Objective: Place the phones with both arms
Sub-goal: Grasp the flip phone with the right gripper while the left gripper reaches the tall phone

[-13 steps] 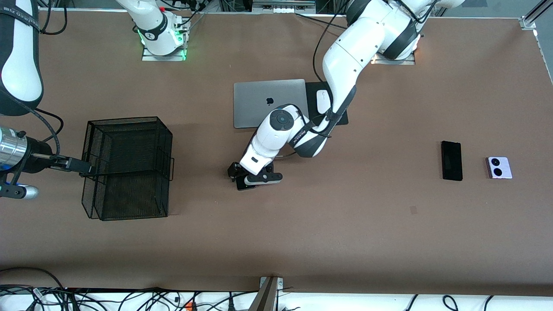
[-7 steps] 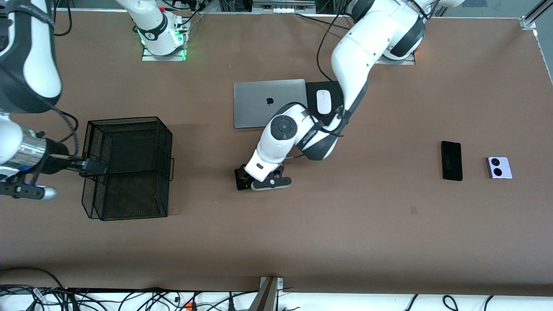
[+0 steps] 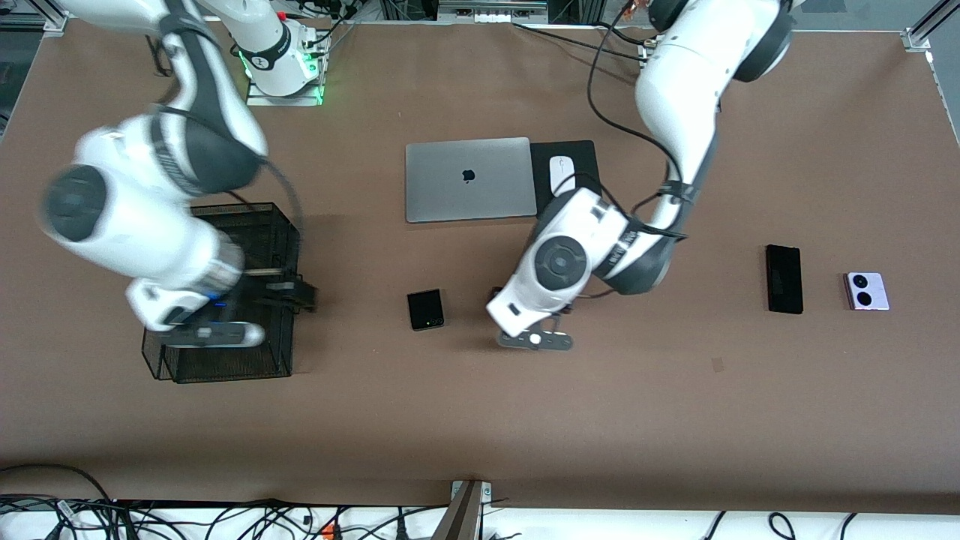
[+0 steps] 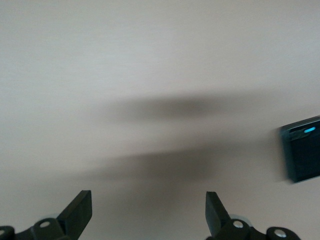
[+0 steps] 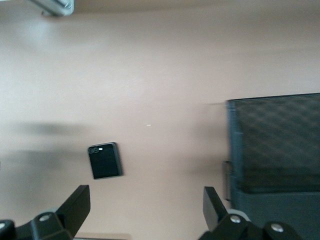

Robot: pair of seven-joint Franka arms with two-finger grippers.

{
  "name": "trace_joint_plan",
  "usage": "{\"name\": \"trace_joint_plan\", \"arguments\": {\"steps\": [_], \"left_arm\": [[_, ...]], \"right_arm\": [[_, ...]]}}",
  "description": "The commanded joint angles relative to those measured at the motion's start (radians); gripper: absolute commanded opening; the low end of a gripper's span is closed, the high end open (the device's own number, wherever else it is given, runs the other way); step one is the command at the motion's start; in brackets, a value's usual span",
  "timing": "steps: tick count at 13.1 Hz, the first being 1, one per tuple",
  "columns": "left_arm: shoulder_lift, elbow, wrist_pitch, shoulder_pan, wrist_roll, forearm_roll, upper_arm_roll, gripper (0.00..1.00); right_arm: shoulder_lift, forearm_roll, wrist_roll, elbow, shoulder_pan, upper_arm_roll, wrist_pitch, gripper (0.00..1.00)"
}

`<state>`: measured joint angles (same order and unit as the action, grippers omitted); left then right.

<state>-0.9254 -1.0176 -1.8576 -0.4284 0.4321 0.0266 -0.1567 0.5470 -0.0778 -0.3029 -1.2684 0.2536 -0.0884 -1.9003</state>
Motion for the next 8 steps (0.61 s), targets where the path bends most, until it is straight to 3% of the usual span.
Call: {"name": "trace_joint_plan", "arguments": {"steps": [1, 4, 8], "left_arm": [[0.207, -0.293, 0.0, 0.113, -0.215, 0.01, -0.003, 1.0], [0.305, -0.435, 0.0, 0.241, -0.392, 0.084, -0.003, 1.0], [0.385, -0.519, -0.005, 0.419, -0.638, 0.188, -0.004, 1.0]], "right_arm": [[0.082, 0.044, -0.068, 0.012, 0.091, 0.01, -0.074, 1.0], [0.177, 0.061, -0.105, 0.011, 0.173, 0.012, -0.175, 1.0], [0.29, 0.102, -0.105, 0.009, 0.216, 0.012, -0.279, 1.0]]}}
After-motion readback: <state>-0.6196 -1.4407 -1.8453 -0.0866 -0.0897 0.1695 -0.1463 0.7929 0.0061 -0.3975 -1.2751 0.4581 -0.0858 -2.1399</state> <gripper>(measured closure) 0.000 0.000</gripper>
